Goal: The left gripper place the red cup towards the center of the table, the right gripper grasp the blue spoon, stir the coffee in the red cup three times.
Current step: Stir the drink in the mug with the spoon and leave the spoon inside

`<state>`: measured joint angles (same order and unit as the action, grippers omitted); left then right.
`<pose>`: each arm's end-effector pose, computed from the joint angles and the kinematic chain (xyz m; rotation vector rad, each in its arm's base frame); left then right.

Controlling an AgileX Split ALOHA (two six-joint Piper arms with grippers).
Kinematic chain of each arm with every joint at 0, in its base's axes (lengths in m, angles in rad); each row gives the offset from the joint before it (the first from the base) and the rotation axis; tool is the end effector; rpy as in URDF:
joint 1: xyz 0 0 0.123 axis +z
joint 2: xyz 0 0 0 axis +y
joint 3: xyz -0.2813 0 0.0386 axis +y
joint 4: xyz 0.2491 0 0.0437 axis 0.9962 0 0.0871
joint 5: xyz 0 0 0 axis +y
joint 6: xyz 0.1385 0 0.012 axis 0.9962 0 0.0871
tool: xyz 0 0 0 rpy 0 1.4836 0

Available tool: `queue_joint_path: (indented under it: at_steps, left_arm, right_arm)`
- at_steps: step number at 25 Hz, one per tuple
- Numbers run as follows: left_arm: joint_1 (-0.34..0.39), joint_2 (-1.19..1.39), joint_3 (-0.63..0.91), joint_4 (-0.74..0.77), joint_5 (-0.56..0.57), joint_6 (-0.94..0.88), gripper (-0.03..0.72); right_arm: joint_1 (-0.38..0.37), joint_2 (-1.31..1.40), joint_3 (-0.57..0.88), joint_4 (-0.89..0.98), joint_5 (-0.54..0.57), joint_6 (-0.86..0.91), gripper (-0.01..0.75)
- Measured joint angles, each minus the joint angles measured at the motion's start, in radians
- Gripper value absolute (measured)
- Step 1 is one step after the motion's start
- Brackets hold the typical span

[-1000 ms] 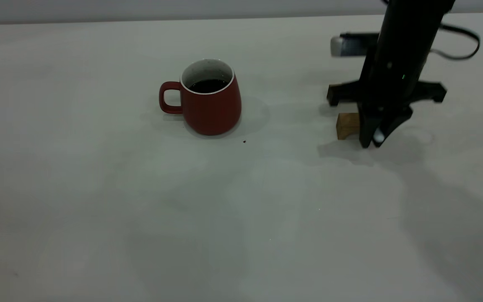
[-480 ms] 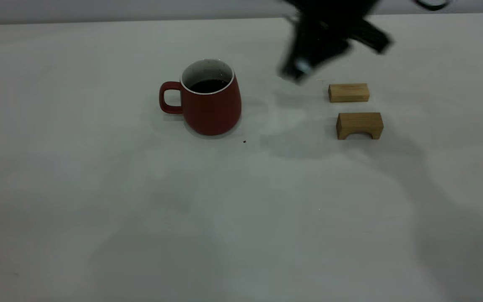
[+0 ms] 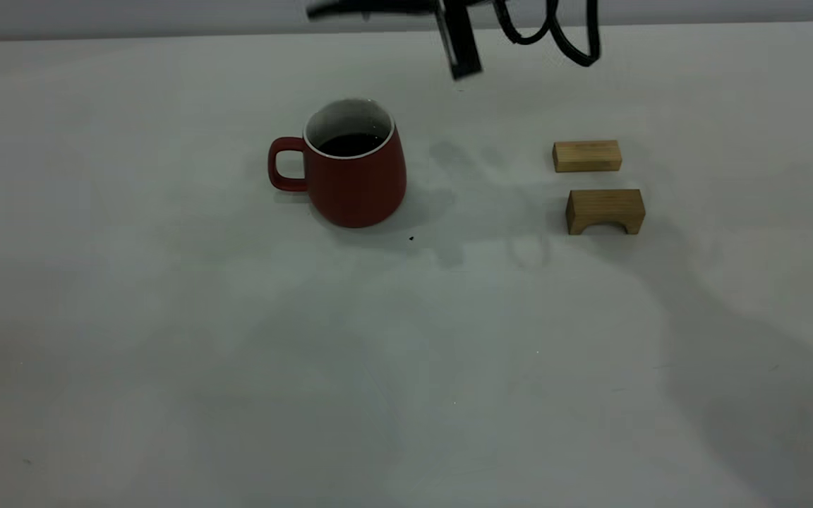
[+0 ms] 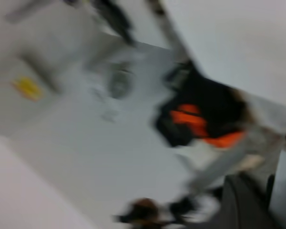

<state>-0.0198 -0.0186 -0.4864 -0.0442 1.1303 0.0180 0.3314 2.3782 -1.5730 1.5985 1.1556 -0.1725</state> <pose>0.0340 -0.0062 0.2439 0.0439 2.1081 -0.0545 0.4111 0.2760 0.1061 -0.5759 -2.1898 -1.7055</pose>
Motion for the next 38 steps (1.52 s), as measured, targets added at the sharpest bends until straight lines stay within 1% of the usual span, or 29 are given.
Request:
queue_joint_path:
  at_steps: [2,5,9,10,12,15,21,25,32,35,38]
  left_arm:
    - [0.0,0.0,0.0,0.0,0.0,0.0,0.521]
    - [0.0,0.0,0.0,0.0,0.0,0.0,0.521]
    - [0.0,0.0,0.0,0.0,0.0,0.0,0.521]
    - [0.0,0.0,0.0,0.0,0.0,0.0,0.521]
    - [0.0,0.0,0.0,0.0,0.0,0.0,0.521]
    - [0.0,0.0,0.0,0.0,0.0,0.0,0.521]
    - [0.0,0.0,0.0,0.0,0.0,0.0,0.521]
    - [0.0,0.0,0.0,0.0,0.0,-0.001,0.521]
    - [0.0,0.0,0.0,0.0,0.0,-0.001,0.521]
    - [0.0,0.0,0.0,0.0,0.0,-0.001,0.521]
    - [0.0,0.0,0.0,0.0,0.0,-0.001,0.521]
  right_arm:
    - [0.0,0.0,-0.001,0.06,0.0,0.114,0.117]
    - [0.002,0.0,-0.001,0.121,0.0,0.352,0.117]
    - [0.008,0.0,-0.001,0.146,0.0,0.676,0.117]
    - [0.009,0.0,-0.001,0.146,0.0,0.737,0.117]
    - [0.012,0.0,-0.001,0.149,0.0,0.804,0.117]
    - [0.017,0.025,-0.033,0.152,0.003,0.828,0.117]
    - [0.018,0.169,-0.206,0.152,0.003,0.833,0.117]
    - [0.018,0.257,-0.285,0.153,0.003,0.834,0.117]
    - [0.006,0.35,-0.304,0.151,-0.003,0.836,0.117]
    - [0.022,0.354,-0.307,0.155,-0.003,0.853,0.117]
    - [0.053,0.39,-0.358,0.156,-0.001,0.878,0.117]
